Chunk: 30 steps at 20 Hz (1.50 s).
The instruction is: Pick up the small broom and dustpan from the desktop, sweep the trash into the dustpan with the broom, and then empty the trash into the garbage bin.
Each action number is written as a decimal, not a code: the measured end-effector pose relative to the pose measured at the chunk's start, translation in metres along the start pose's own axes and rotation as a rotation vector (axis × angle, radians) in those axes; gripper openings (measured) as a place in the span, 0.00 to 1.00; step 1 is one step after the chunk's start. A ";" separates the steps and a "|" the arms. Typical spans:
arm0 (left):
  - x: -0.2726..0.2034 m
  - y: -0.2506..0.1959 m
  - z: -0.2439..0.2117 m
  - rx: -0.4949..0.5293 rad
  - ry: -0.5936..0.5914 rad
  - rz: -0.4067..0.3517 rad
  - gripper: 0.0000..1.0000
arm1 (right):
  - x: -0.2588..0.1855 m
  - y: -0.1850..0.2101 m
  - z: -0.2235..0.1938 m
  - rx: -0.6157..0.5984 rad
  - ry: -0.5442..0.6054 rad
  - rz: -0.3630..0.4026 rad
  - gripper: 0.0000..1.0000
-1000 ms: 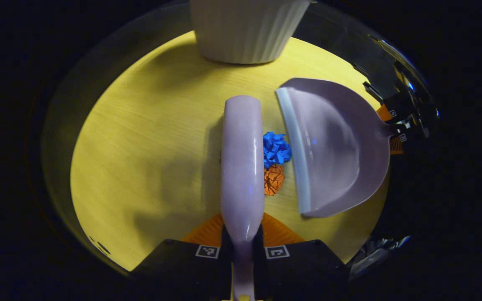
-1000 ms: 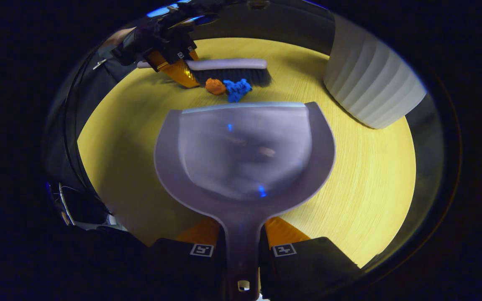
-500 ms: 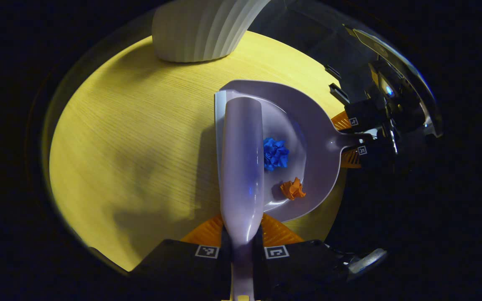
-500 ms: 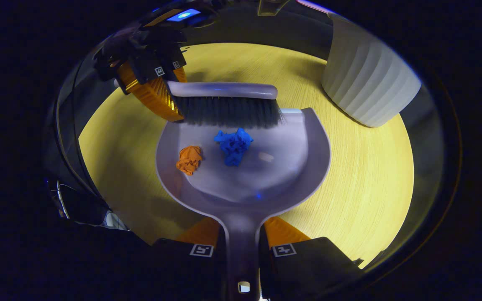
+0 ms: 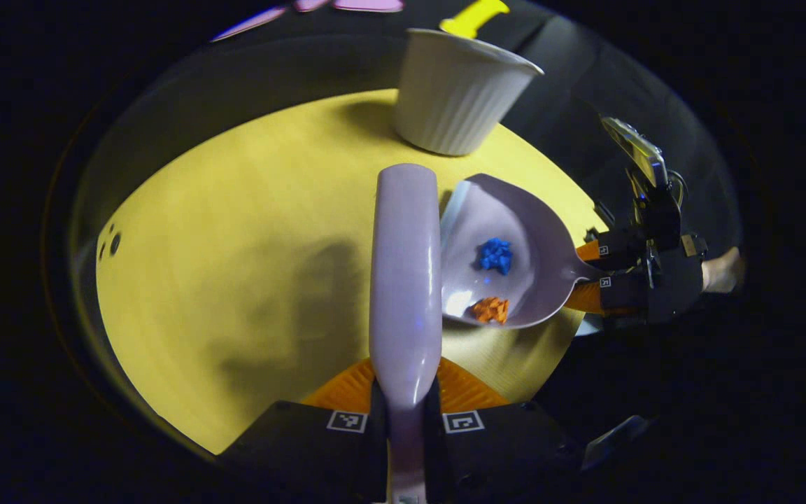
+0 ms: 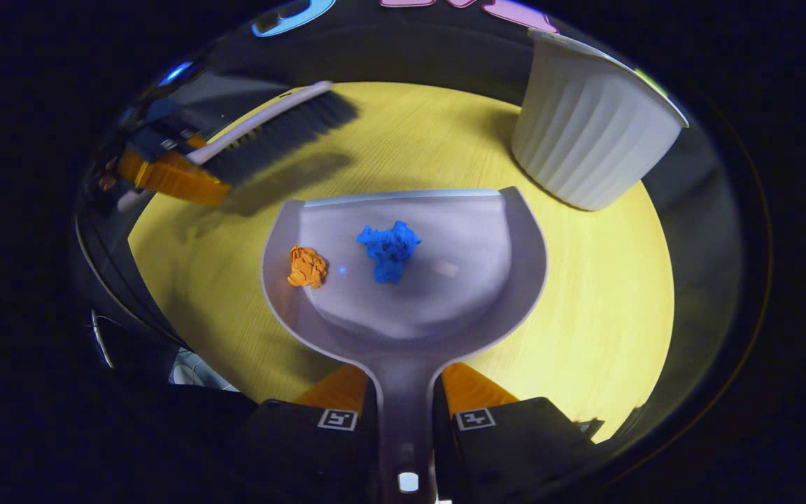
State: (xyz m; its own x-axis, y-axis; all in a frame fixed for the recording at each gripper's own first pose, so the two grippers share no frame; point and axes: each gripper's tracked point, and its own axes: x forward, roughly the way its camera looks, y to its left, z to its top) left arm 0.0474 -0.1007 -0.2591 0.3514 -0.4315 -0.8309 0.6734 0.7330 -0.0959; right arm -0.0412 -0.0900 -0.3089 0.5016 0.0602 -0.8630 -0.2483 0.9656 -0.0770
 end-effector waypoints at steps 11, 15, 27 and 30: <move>0.041 0.062 -0.203 -0.197 -0.119 0.094 0.25 | -0.175 -0.034 0.064 0.056 -0.079 0.041 0.36; 0.024 0.060 -0.232 -0.225 -0.135 0.076 0.25 | -0.241 -0.042 0.100 0.123 -0.133 0.067 0.36; -0.003 0.064 -0.264 -0.303 -0.174 0.118 0.25 | -0.253 -0.155 0.200 0.272 -0.197 -0.029 0.36; -0.007 0.072 -0.257 -0.318 -0.176 0.133 0.25 | -0.222 -0.181 0.220 0.312 -0.188 -0.064 0.36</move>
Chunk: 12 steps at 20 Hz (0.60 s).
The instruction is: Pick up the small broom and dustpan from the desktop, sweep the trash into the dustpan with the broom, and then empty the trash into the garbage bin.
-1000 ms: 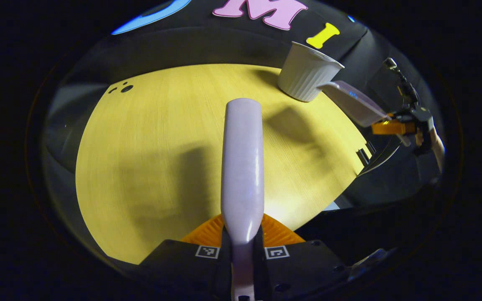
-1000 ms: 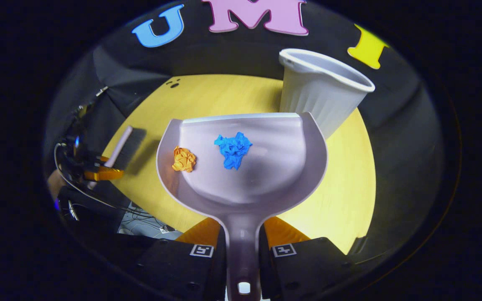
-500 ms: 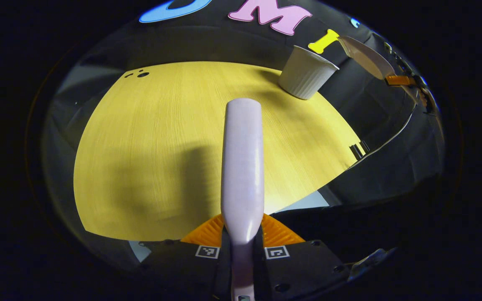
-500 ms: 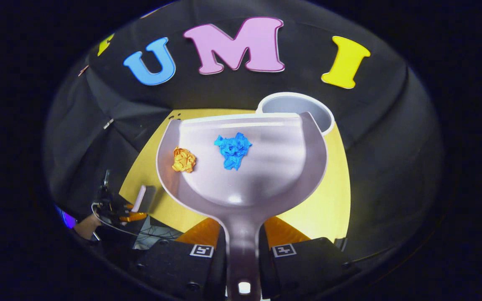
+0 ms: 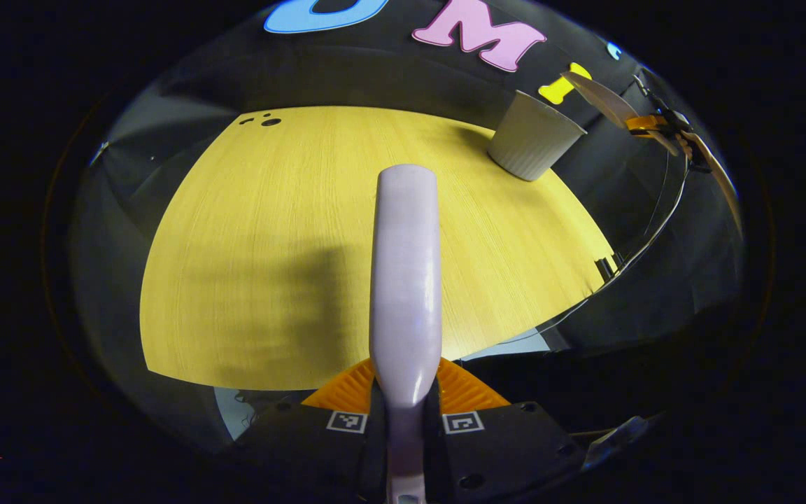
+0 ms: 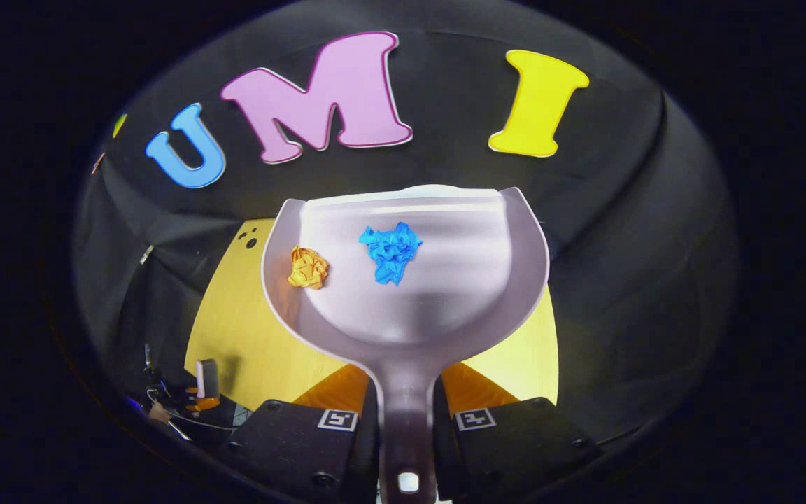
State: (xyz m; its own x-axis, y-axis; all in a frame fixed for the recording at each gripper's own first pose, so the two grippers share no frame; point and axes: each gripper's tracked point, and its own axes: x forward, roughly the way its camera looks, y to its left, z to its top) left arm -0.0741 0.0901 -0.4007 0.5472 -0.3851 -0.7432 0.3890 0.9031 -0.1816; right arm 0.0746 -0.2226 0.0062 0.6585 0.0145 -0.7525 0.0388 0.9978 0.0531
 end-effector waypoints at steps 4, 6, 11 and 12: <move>-0.004 0.004 0.019 0.019 -0.015 0.031 0.25 | 0.043 -0.029 0.016 -0.017 -0.017 -0.118 0.36; -0.002 0.005 0.024 0.017 -0.021 0.035 0.25 | 0.061 -0.047 0.018 -0.057 -0.015 -0.206 0.40; 0.011 -0.005 0.029 -0.021 -0.011 0.022 0.25 | 0.086 -0.074 0.029 -0.120 -0.050 -0.383 0.36; 0.013 -0.007 0.030 -0.026 -0.009 0.014 0.25 | 0.089 -0.077 0.031 -0.141 -0.057 -0.405 0.36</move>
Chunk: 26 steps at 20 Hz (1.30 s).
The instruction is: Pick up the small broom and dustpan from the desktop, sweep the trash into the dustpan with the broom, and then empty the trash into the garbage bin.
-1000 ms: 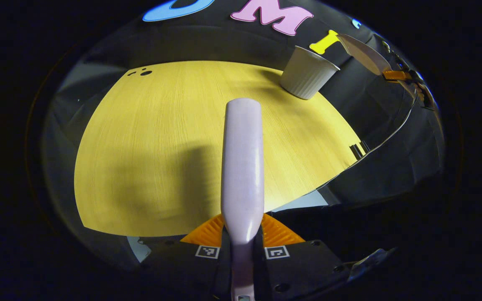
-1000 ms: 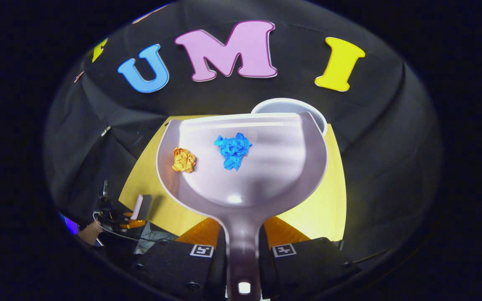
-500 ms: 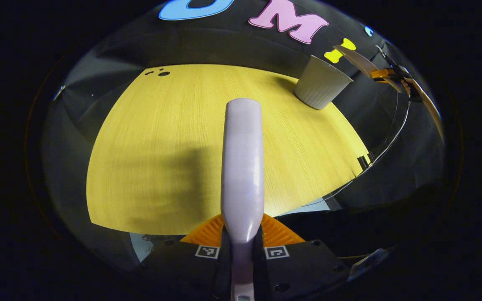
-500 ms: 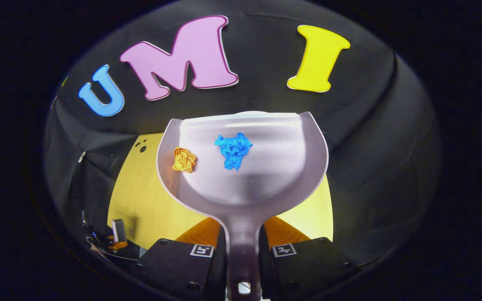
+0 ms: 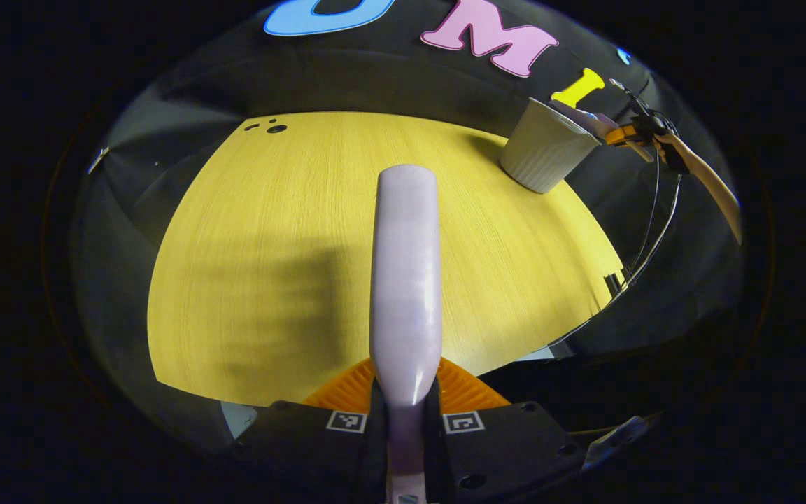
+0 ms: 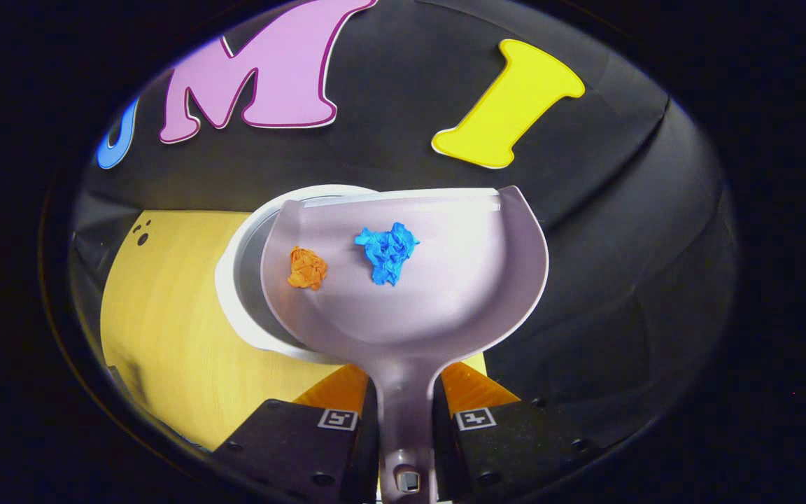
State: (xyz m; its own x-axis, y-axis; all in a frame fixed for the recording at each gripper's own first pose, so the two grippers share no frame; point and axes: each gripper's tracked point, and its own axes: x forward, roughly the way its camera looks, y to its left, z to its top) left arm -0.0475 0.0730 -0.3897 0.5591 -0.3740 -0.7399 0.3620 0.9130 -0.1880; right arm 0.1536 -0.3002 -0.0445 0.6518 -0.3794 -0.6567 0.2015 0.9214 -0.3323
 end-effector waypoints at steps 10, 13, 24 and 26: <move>0.006 0.007 0.019 0.004 0.007 0.016 0.25 | 0.010 -0.022 0.015 -0.456 -0.155 -0.401 0.32; 0.005 0.008 0.017 0.009 0.023 0.021 0.25 | 0.007 -0.025 0.025 -0.616 -0.203 -0.520 0.35; 0.010 0.005 0.010 0.000 0.052 0.008 0.25 | -0.005 -0.029 0.046 -1.136 -0.320 -0.727 0.35; 0.010 0.005 0.011 -0.005 0.051 0.007 0.25 | -0.005 -0.027 0.045 -1.154 -0.316 -0.723 0.39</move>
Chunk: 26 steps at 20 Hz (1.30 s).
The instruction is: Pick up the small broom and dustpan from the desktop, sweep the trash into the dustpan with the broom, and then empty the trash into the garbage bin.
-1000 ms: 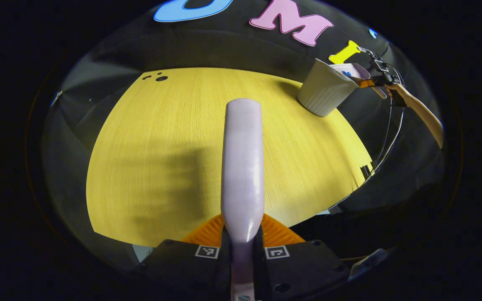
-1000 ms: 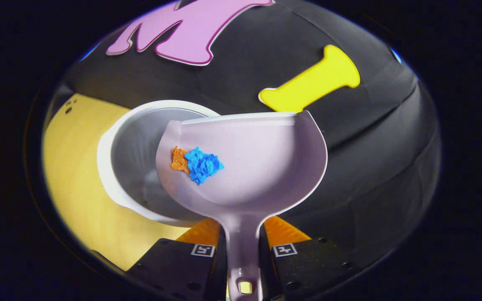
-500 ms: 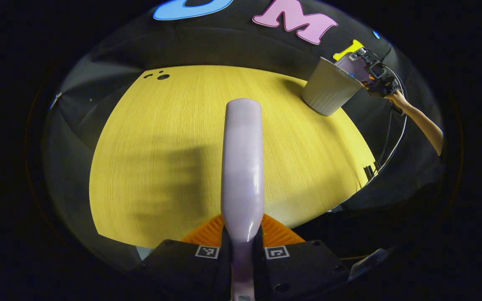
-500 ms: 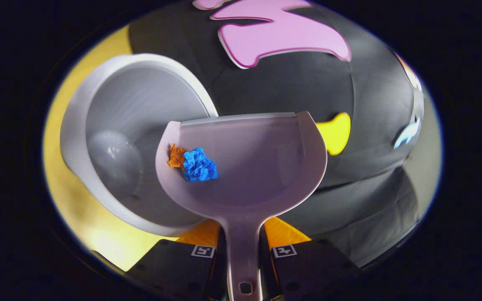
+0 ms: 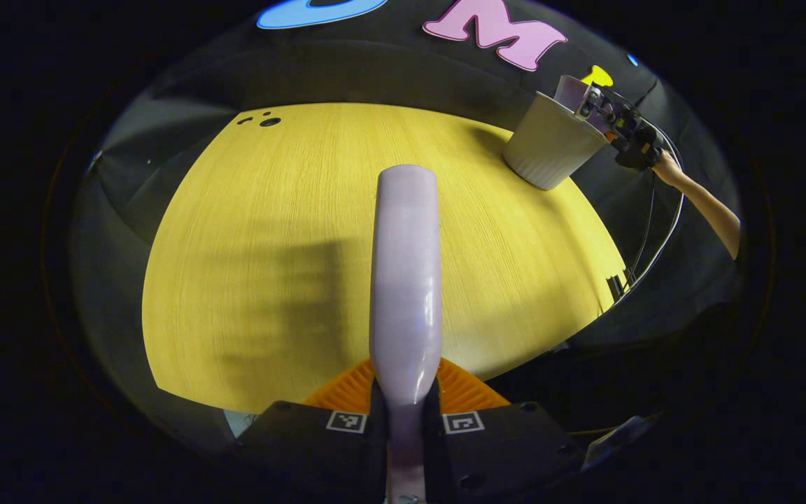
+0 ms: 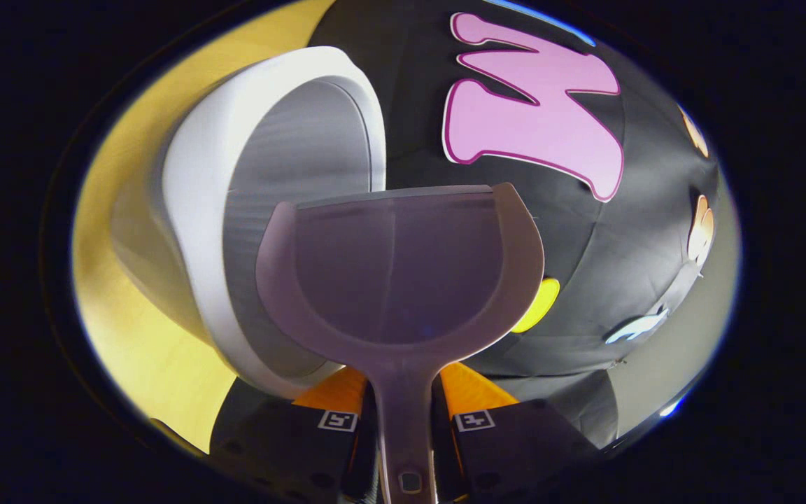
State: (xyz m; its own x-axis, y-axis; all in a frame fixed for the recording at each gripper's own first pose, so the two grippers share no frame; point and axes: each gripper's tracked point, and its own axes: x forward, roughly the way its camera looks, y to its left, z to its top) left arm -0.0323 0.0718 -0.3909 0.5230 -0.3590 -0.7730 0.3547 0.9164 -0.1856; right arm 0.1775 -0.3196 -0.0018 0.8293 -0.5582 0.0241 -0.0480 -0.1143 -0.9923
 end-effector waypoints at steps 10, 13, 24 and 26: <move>-0.003 0.001 0.011 -0.040 -0.049 0.032 0.25 | -0.002 0.021 -0.011 0.633 0.201 0.301 0.37; -0.007 0.003 0.013 -0.043 -0.072 0.048 0.27 | -0.005 0.019 -0.001 0.820 0.209 0.350 0.38; -0.024 0.008 0.023 -0.123 -0.233 0.093 0.25 | -0.030 -0.017 0.056 1.333 0.073 0.657 0.35; -0.023 0.009 0.024 -0.150 -0.253 0.087 0.27 | -0.031 -0.016 0.062 1.368 0.018 0.720 0.35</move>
State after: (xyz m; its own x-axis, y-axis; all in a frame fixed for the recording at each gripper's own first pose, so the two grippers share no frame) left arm -0.0225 0.0838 -0.3596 0.7293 -0.2933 -0.6181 0.1914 0.9548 -0.2273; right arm 0.1873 -0.2494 0.0054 0.8483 -0.1741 -0.5001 0.1166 0.9827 -0.1442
